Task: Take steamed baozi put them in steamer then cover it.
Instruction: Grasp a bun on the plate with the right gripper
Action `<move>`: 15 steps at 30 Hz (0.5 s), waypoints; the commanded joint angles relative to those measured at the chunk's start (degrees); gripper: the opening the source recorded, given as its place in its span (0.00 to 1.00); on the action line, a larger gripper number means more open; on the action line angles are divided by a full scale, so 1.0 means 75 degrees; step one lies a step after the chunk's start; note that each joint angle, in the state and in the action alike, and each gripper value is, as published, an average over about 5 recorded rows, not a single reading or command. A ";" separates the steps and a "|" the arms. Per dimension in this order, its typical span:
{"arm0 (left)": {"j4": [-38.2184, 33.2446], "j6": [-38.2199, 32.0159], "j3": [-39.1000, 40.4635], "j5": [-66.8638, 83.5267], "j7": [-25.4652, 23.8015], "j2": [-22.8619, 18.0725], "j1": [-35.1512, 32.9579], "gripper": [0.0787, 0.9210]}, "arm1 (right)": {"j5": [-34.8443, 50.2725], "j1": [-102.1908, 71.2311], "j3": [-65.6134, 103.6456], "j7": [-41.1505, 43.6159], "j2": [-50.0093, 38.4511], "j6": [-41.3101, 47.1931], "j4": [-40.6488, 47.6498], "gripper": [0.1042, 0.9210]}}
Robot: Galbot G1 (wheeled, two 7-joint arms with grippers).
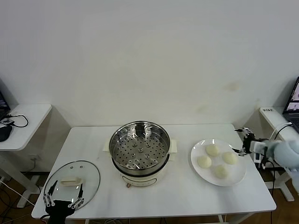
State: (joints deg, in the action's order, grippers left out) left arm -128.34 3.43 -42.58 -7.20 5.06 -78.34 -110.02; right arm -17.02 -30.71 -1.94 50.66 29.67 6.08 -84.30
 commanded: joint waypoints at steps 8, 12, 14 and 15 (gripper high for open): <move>0.0022 0.0037 -0.0161 -0.0100 -0.0011 -0.0043 0.0068 0.88 | -0.0420 0.3744 -0.4377 0.1430 0.1466 -0.0503 0.2917 0.88; 0.0072 0.0057 -0.0241 -0.0096 -0.0021 -0.0066 0.0101 0.88 | -0.0654 0.3692 -0.4370 0.1343 0.2048 -0.0532 0.3394 0.88; 0.0085 0.0068 -0.0281 -0.0096 -0.0032 -0.0066 0.0103 0.88 | -0.0742 0.3660 -0.4365 0.1294 0.2267 -0.0550 0.3596 0.88; 0.0089 0.0072 -0.0303 -0.0094 -0.0037 -0.0066 0.0104 0.88 | -0.0788 0.3646 -0.4355 0.1260 0.2361 -0.0562 0.3692 0.88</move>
State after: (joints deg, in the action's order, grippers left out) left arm -127.74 3.94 -44.67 -7.70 4.78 -78.87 -109.23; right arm -20.81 -9.74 -26.73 58.01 40.01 2.73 -65.83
